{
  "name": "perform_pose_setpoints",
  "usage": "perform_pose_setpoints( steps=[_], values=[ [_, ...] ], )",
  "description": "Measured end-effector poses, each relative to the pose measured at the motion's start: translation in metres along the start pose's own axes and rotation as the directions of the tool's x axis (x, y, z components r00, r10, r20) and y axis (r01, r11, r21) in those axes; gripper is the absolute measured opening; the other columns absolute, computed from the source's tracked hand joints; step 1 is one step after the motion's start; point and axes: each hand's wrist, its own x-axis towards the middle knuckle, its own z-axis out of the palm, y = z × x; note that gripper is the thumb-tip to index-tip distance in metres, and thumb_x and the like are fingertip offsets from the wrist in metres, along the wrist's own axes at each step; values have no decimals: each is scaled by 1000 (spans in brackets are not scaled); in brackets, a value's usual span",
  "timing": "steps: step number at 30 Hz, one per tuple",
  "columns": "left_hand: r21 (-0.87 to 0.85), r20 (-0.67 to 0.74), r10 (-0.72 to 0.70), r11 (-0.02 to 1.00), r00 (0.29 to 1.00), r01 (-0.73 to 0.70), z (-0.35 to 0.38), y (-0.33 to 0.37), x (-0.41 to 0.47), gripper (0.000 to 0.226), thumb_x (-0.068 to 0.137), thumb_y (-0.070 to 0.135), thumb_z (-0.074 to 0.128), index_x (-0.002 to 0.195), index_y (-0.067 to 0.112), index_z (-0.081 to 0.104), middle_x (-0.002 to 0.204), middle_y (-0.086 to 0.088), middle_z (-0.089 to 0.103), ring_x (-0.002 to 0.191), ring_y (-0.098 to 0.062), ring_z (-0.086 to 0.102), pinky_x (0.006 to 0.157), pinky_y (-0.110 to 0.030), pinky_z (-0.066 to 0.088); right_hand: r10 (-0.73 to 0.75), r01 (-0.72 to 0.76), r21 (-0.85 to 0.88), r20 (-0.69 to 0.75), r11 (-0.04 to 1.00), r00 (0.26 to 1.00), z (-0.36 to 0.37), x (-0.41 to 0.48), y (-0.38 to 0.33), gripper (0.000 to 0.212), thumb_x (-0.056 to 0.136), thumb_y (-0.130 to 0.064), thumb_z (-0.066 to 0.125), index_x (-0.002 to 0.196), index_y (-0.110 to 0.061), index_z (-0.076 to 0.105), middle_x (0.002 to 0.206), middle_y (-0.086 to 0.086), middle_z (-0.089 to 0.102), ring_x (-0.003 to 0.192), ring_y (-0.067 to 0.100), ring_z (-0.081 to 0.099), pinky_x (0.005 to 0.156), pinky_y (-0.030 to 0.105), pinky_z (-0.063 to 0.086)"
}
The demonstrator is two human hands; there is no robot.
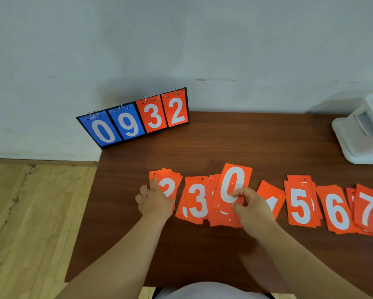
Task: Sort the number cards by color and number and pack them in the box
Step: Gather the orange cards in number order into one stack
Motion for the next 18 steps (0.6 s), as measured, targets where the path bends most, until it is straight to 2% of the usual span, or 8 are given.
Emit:
perform_pose_setpoints(
  steps=[3, 6, 8, 12, 15, 18],
  values=[
    [-41, -18, -35, 999, 999, 34, 8, 0, -2, 106, 80, 35, 84, 155, 40, 9, 153, -12, 27, 136, -39, 35, 105, -51, 46, -13, 14, -22, 22, 1000, 1000, -11, 6, 8, 24, 95, -13, 63, 103, -36, 63, 108, -13, 62, 84, 5, 59, 63, 17, 45],
    [-71, -31, -94, 993, 995, 92, 7, -3, 0, 121, 72, 39, 90, 156, 42, 2, 149, -15, 29, 135, -41, 40, 105, -54, 46, -17, 18, -27, 45, 999, 999, -22, 12, 14, 24, 98, -14, 61, 108, -36, 63, 115, -10, 60, 92, 8, 58, 63, 15, 44],
    [-122, -15, -121, 986, 993, 118, 6, -7, -2, 123, 71, 38, 91, 156, 45, 2, 147, -15, 30, 134, -41, 43, 105, -54, 46, -16, 17, -28, 59, 999, 998, -28, 16, 15, 23, 99, -14, 60, 110, -34, 63, 119, -10, 57, 99, 12, 57, 63, 13, 42],
    [-169, -41, -52, 985, 998, 44, 11, -6, -14, 115, 80, 29, 86, 158, 44, 3, 146, -12, 45, 131, -37, 52, 102, -54, 50, -18, 20, -29, 77, 999, 997, -37, 24, 15, 23, 99, -14, 60, 111, -33, 63, 119, -9, 56, 102, 13, 56, 63, 10, 40],
    [-143, -77, -48, 989, 996, 37, 7, -5, -20, 101, 89, 29, 77, 160, 41, 5, 148, -9, 49, 134, -35, 53, 101, -54, 50, -38, 39, -15, 72, 999, 997, -43, 29, 11, 23, 98, -12, 61, 110, -32, 65, 111, -11, 59, 90, 6, 59, 60, 9, 39],
    [-228, -138, -13, 973, 990, -19, -2, -9, -28, 82, 95, 30, 69, 159, 37, 17, 151, -8, 48, 134, -35, 52, 104, -55, 51, -54, 54, 13, 71, 998, 996, -50, 31, 8, 25, 97, -11, 61, 105, -35, 63, 101, -19, 57, 84, 2, 58, 61, 12, 43]
  ],
)
